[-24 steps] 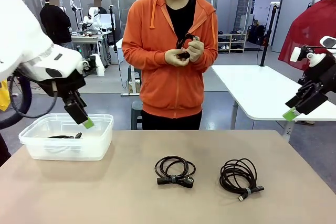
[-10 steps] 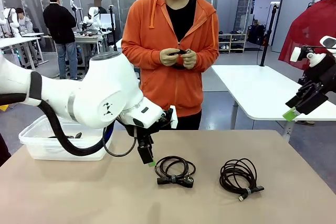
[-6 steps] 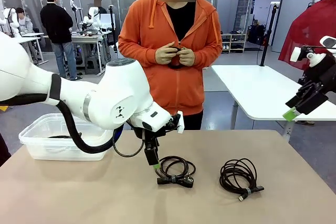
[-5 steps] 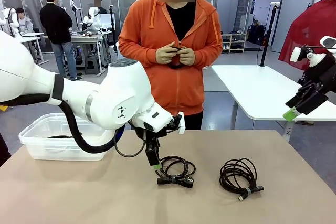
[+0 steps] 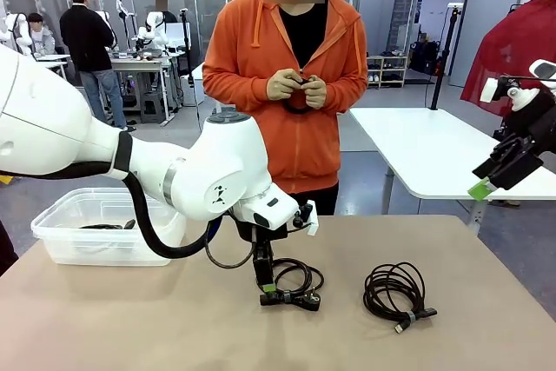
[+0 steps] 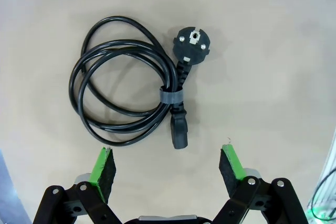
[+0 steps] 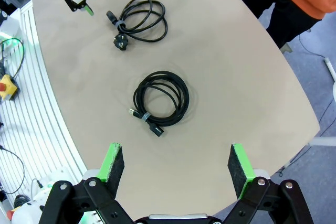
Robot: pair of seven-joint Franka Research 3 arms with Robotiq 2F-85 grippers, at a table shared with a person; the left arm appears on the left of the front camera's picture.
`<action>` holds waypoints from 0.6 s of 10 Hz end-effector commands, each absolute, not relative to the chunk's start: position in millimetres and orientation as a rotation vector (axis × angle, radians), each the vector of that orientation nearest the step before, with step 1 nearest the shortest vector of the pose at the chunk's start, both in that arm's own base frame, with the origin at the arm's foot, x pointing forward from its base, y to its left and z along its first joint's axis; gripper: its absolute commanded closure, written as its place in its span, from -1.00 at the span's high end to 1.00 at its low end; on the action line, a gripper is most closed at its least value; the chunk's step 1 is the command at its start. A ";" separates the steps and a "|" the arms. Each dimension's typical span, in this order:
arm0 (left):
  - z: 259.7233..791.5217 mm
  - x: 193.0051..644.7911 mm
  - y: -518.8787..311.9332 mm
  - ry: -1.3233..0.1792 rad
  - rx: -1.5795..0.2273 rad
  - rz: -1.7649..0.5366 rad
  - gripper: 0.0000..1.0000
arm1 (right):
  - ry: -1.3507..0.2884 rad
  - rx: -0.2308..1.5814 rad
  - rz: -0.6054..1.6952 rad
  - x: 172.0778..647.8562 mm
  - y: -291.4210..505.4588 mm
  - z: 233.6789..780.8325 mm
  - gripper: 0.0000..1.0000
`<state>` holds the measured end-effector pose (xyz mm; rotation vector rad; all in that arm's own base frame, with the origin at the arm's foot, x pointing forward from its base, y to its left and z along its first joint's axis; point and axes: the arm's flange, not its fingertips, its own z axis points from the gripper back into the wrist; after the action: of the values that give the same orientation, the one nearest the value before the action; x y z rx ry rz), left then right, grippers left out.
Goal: Organize and store the cables.
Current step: Place the Power Cable into the Organizing box.
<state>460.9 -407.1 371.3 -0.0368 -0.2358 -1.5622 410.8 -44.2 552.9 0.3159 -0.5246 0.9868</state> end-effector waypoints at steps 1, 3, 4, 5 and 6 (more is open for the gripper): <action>368.2 466.5 -417.5 -0.223 -0.033 -1.547 1.00 | -0.525 0.319 0.988 411.0 -44.1 553.2 1.00; 358.1 468.0 -425.3 -0.172 -0.048 -1.555 1.00 | -0.525 0.319 0.988 411.0 -44.1 553.2 1.00; 352.6 469.1 -429.3 -0.162 -0.060 -1.556 1.00 | -0.525 0.319 0.988 411.0 -44.1 553.2 1.00; 348.3 471.7 -433.0 -0.169 -0.071 -1.544 1.00 | -0.525 0.319 0.988 411.0 -44.1 553.2 1.00; 345.5 474.2 -436.2 -0.164 -0.073 -1.544 1.00 | -0.525 0.319 0.988 411.0 -44.1 553.2 1.00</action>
<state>467.1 -428.9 342.4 -0.0824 -0.1826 -1.5513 410.8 -44.1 552.9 0.3159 -0.5246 0.9870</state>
